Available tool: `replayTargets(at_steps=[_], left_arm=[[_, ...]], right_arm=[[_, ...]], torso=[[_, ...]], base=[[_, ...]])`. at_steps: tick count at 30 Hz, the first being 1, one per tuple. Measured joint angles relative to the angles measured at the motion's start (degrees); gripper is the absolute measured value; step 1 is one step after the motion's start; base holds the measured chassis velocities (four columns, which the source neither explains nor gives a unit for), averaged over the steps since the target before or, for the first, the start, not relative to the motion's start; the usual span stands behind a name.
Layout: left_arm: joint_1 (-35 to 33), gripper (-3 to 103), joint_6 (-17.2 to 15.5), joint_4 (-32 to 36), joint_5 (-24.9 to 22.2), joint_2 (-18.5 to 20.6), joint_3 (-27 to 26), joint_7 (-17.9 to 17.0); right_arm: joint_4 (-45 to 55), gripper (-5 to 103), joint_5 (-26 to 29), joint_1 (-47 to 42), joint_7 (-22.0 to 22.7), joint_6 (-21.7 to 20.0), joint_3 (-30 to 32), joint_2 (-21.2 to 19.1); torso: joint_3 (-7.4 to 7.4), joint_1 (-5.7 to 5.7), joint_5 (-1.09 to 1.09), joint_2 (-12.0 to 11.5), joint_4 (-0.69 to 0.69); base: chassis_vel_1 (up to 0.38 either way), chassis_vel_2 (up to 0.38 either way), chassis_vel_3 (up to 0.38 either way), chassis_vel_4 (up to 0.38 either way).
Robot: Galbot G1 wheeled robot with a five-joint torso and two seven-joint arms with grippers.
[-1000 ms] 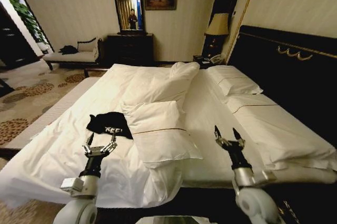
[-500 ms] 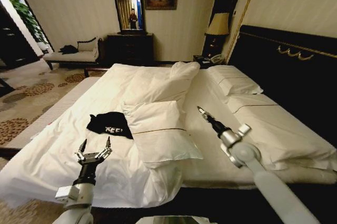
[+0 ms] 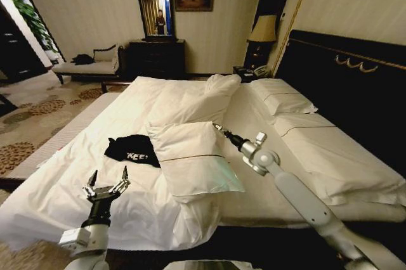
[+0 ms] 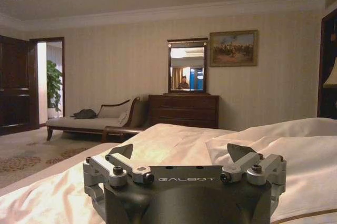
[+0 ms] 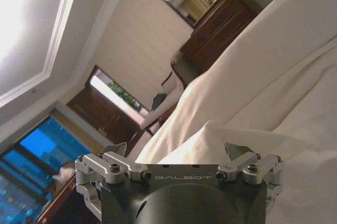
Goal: Fold the clothes on the bed.
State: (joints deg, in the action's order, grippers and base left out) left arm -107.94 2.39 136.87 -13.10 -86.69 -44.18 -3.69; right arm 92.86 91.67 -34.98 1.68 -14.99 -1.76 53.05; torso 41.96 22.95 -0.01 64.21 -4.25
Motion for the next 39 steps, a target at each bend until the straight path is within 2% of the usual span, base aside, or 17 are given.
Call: replayTargets(at_steps=[5, 12, 22, 23, 25, 26, 27, 29, 32, 34, 35, 36, 38, 39], left_arm=[[0.06, 100, 0.00, 0.05, -0.30, 0.03, -0.68, -0.07], [0.06, 100, 0.02, 0.05, -0.65, 0.18, -1.36, -0.10], [-0.35, 100, 0.26, 0.05, -1.48, 0.27, -3.18, -0.14], [-0.48, 100, 0.34, 0.08, -1.65, 0.28, -3.60, -0.14], [-0.52, 100, 0.38, 0.09, -1.77, 0.27, -3.82, -0.14], [-0.55, 100, 0.41, 0.10, -1.84, 0.26, -3.93, -0.15], [-0.71, 100, 0.63, 0.10, -2.11, 0.21, -4.37, -0.16], [-0.77, 100, 0.71, 0.10, -2.17, 0.20, -4.48, -0.16], [-0.94, 100, 1.11, -0.06, -2.66, 0.19, -5.14, -0.16], [-0.94, 100, 1.13, -0.15, -2.79, 0.19, -5.25, -0.16], [-0.90, 100, 1.16, -0.32, -2.98, 0.21, -5.41, -0.16], [-0.79, 100, 1.17, -0.45, -3.10, 0.24, -5.49, -0.16], [-0.73, 100, 1.17, -0.52, -3.14, 0.25, -5.49, -0.16], [-0.61, 100, 1.17, -0.65, -3.19, 0.27, -5.49, -0.16]], right_arm=[[-2.57, 100, 0.03, 2.93, 1.78, -1.85, -3.47, 0.92], [-4.20, 100, 0.73, 4.52, 1.96, -2.35, -4.99, 1.84], [-7.16, 100, 0.78, 7.58, -1.03, -2.81, -8.18, 4.85], [-8.00, 96, 0.63, 8.60, -1.50, -2.85, -8.85, 5.72], [-8.43, 96, 0.47, 9.12, -1.66, -2.92, -9.18, 6.08], [-8.77, 91, 0.26, 9.51, -1.77, -2.99, -9.43, 6.34], [-10.03, 81, -0.76, 10.79, -2.23, -3.25, -10.41, 7.10], [-10.28, 81, -0.94, 11.07, -2.37, -3.33, -10.64, 7.27], [-11.26, 65, -2.02, 12.20, -3.76, -3.74, -11.45, 7.90], [-11.37, 65, -2.34, 12.34, -4.23, -3.78, -11.55, 7.97], [-11.55, 54, -2.76, 12.52, -4.92, -3.81, -11.63, 8.07], [-11.65, 48, -2.97, 12.60, -5.43, -3.81, -11.65, 8.12], [-11.68, 48, -3.05, 12.62, -5.67, -3.81, -11.65, 8.13], [-11.72, 42, -3.20, 12.64, -6.16, -3.81, -11.64, 8.12]], torso=[[0.00, 0.00, 0.01, 0.00, 0.00], [0.00, 0.00, 0.01, 0.01, 0.00], [0.00, -0.01, 0.01, 0.00, -0.01], [0.00, -0.01, 0.01, 0.00, -0.01], [0.00, -0.01, 0.00, 0.00, 0.00], [0.00, -0.01, 0.00, 0.00, 0.00], [0.00, -0.01, 0.01, 0.00, 0.00], [0.00, -0.01, 0.01, 0.00, 0.00], [0.00, -0.01, 0.01, 0.00, 0.00], [0.00, -0.01, 0.01, 0.00, 0.00], [0.00, -0.01, 0.01, 0.00, 0.00], [0.00, -0.01, 0.01, 0.00, 0.00], [0.00, -0.01, 0.01, 0.00, 0.00], [0.00, -0.01, 0.01, 0.00, 0.00]], base=[[0.000, 0.000, 0.000, 0.000], [0.000, 0.000, 0.000, 0.000], [0.000, 0.000, 0.000, 0.000], [0.000, 0.000, 0.000, 0.000], [0.000, 0.000, 0.000, 0.000], [0.000, 0.000, 0.000, 0.000], [0.000, 0.000, 0.000, 0.000], [0.000, 0.000, 0.000, 0.000], [0.000, 0.000, 0.000, 0.000], [0.000, 0.000, 0.000, 0.000], [0.000, 0.000, 0.000, 0.000], [0.000, 0.000, 0.000, 0.000], [0.000, 0.000, 0.000, 0.000], [0.000, 0.000, 0.000, 0.000]])
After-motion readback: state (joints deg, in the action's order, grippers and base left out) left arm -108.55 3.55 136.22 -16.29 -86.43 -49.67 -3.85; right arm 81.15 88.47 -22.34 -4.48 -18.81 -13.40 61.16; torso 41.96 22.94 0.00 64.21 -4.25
